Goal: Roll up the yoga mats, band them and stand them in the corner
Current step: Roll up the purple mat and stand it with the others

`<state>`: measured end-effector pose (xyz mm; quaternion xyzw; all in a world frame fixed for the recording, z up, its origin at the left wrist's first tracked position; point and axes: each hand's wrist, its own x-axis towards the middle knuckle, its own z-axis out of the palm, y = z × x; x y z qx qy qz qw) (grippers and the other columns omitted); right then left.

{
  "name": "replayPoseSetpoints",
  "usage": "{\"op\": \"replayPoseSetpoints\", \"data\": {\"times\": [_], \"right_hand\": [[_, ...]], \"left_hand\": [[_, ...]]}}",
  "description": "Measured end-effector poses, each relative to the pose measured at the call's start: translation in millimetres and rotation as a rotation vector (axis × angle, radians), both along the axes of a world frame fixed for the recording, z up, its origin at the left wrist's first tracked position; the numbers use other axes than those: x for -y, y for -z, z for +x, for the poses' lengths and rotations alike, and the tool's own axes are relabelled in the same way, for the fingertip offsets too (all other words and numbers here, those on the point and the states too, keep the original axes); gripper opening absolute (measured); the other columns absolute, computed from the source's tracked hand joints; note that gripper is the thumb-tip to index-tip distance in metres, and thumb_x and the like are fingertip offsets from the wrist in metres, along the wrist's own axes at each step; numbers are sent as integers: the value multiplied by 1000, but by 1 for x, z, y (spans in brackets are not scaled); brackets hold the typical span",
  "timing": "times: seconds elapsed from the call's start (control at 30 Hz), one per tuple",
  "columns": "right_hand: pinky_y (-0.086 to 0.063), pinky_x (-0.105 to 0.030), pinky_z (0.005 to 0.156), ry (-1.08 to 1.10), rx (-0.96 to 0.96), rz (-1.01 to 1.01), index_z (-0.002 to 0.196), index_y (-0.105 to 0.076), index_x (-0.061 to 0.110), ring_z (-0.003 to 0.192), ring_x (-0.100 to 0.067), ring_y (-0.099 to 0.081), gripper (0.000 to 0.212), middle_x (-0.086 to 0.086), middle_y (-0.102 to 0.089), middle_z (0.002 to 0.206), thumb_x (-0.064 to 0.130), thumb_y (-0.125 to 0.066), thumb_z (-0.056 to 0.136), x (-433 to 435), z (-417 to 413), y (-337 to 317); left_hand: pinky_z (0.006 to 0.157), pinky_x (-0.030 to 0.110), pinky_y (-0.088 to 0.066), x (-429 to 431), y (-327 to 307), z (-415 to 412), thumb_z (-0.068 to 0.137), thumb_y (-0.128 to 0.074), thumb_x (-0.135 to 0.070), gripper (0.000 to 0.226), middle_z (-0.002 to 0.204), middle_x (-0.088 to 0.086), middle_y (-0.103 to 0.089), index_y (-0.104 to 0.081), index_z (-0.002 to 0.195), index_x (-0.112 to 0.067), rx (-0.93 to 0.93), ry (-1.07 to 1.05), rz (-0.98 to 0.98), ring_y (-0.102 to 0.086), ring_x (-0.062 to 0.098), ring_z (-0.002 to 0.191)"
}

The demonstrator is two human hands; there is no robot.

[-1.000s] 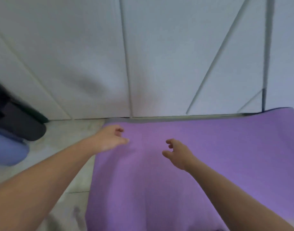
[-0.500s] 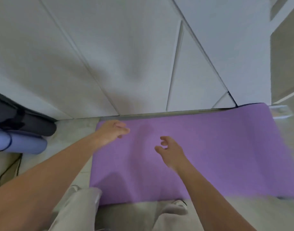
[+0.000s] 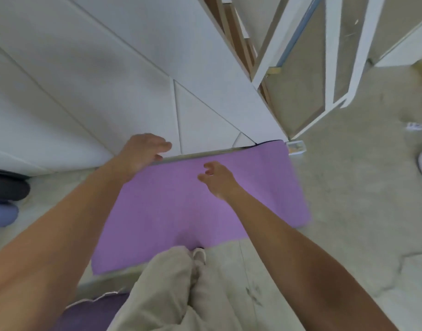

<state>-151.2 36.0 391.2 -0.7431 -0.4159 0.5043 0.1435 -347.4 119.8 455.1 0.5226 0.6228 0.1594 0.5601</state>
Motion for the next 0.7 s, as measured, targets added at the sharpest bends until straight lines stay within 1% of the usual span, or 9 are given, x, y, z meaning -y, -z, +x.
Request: {"op": "replayPoseSetpoints", "data": {"times": [0.07,0.17,0.2,0.27,0.33,0.43,0.5,0.6,0.7], "right_hand": [[-48,-38,101,14,44,-11,145,-46,13,124,-27,-55,51,-9,-54,141,29,-62,98,10,12,-8],[-47,-33,94,61,63,-28,144,-47,15,122,-25,-56,51,-8,-55,139,30,-63,98,25,21,-19],[-46,-31,91,60,77,-20,144,-48,15,121,-25,-56,50,-7,-56,139,30,-63,98,28,23,-22],[-46,-31,91,77,101,0,143,-49,15,117,-23,-57,49,-6,-57,137,29,-62,98,34,26,-26],[-47,-31,91,106,104,2,142,-50,15,111,-19,-56,47,-5,-58,134,29,-62,98,41,29,-26],[-45,-29,86,123,97,-22,140,-52,14,108,-18,-57,46,-4,-59,131,29,-63,98,58,33,-21],[-48,-32,89,123,83,-33,138,-54,14,111,-22,-60,45,-5,-60,130,28,-64,97,66,39,-15],[-52,-38,94,137,36,-57,136,-55,14,113,-25,-62,44,-7,-61,129,28,-65,96,74,54,-5],[-52,-36,86,105,2,-73,135,-56,13,113,-25,-62,43,-6,-61,128,28,-64,96,80,75,4]], "left_hand": [[60,16,-47,2,-12,8,97,-64,-19,14,111,9,-60,-61,108,-11,-26,80,1,-61,17,86],[52,6,-45,0,-21,10,97,-61,-11,4,106,13,-57,-61,100,-9,-39,150,-8,-60,18,80],[52,7,-45,-1,-21,10,96,-61,-10,6,106,13,-59,-63,100,-6,-31,146,-10,-61,18,80],[63,19,-47,-4,-20,8,94,-65,-16,20,111,11,-66,-67,108,-2,6,125,-28,-65,19,81],[73,29,-44,-4,-16,7,92,-67,-24,28,115,8,-70,-68,114,-7,36,107,-62,-68,21,85],[80,33,-44,6,-15,10,81,-74,-36,35,114,6,-71,-70,109,-15,77,102,-96,-69,21,89],[81,34,-44,17,-17,15,70,-72,-42,44,112,5,-71,-69,106,-19,87,101,-116,-70,20,88],[80,35,-43,31,-12,25,80,-73,-39,41,111,6,-71,-68,114,-15,56,81,-118,-68,18,83],[77,34,-41,42,-4,38,89,-69,-31,34,108,9,-71,-67,116,-11,17,24,-113,-67,21,83]]}}
